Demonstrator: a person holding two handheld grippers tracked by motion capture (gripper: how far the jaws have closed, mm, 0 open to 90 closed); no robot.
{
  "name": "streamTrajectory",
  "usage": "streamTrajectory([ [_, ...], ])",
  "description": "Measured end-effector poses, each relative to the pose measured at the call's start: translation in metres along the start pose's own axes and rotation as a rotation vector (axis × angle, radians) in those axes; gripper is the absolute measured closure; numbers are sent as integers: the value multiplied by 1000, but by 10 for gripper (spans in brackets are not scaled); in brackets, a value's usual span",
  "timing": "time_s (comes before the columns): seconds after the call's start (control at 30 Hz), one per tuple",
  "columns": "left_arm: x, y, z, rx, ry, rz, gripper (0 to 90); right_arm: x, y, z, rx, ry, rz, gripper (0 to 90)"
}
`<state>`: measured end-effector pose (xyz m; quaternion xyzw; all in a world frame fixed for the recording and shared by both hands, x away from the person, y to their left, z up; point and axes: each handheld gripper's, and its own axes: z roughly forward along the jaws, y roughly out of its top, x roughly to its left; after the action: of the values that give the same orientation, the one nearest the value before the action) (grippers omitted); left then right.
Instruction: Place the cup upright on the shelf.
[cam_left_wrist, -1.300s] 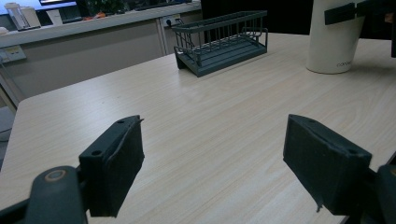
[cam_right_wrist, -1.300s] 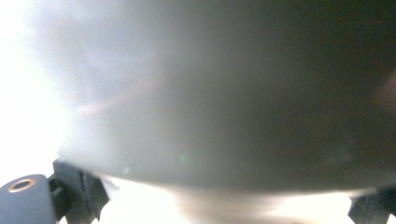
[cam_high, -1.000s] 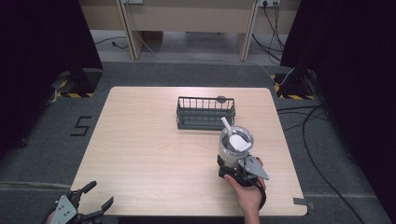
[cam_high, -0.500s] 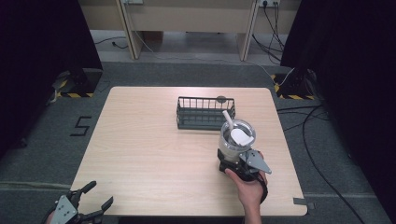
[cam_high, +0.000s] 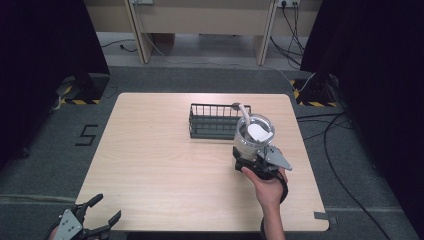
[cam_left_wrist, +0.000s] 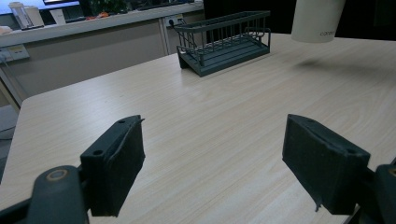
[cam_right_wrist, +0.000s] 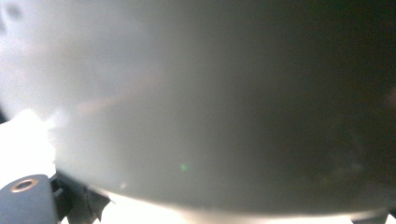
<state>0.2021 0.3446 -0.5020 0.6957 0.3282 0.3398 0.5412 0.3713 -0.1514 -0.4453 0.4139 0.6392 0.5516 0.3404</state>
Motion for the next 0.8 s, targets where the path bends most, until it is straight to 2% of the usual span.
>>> streamTrajectory([
  [0.27,0,0,0,0,0,-1,202,-5,12,12,-3,16,15,99],
  [0.8,1,0,0,-4,1,-9,202,-8,38,36,-15,24,2,99],
])
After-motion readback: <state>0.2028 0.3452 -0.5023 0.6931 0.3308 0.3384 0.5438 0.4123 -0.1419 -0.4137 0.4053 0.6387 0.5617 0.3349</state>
